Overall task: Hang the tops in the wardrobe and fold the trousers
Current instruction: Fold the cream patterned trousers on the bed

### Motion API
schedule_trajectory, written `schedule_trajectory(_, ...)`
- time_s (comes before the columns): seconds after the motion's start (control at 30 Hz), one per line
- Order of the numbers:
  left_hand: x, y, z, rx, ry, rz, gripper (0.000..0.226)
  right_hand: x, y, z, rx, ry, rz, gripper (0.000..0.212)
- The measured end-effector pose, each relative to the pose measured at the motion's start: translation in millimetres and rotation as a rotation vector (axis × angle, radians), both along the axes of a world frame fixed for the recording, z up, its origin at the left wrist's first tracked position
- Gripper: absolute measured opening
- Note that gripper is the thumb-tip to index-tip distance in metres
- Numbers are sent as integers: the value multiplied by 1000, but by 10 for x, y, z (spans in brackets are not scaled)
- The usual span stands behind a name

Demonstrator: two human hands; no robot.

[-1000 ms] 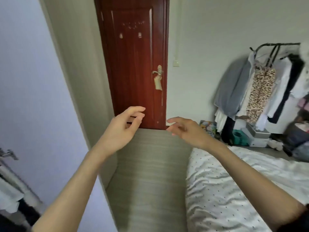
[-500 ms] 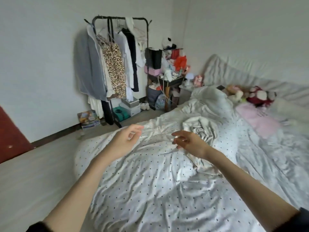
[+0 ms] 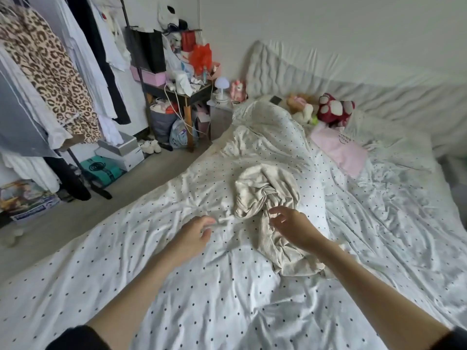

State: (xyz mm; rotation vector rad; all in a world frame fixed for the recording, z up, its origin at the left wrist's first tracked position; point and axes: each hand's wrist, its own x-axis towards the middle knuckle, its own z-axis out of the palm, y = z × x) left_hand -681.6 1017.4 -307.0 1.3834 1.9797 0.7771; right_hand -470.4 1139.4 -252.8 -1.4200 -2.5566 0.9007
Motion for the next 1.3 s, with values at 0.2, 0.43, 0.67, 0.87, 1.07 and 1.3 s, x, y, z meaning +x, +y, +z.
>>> schedule_trajectory(0.2,-361,759,-1236,30,172,-10,39,-551,771,-1329,54,-128,5,29)
schedule_trajectory(0.43,-498,1129,-2618,-259,433,-79,83,-994,1383,-2507,417,-400,172,65)
schedule_trajectory(0.67,-646,1516,-2778,-523,447,-227,51,-1273,1775,-3013,668,-298,107,33)
schedule_trajectory(0.87,-568,1368,-2719,-542,442,-241,53,-1113,1459,-2884,532,33,112,22)
schedule_trajectory(1.07,-402,1050,-2332,-376,220,-187,60,-635,950,-2394,700,30,166,24)
schedule_trajectory(1.3,196,898,-1053,210,230,-257,83,-244,405,-1033,423,229,77,14)
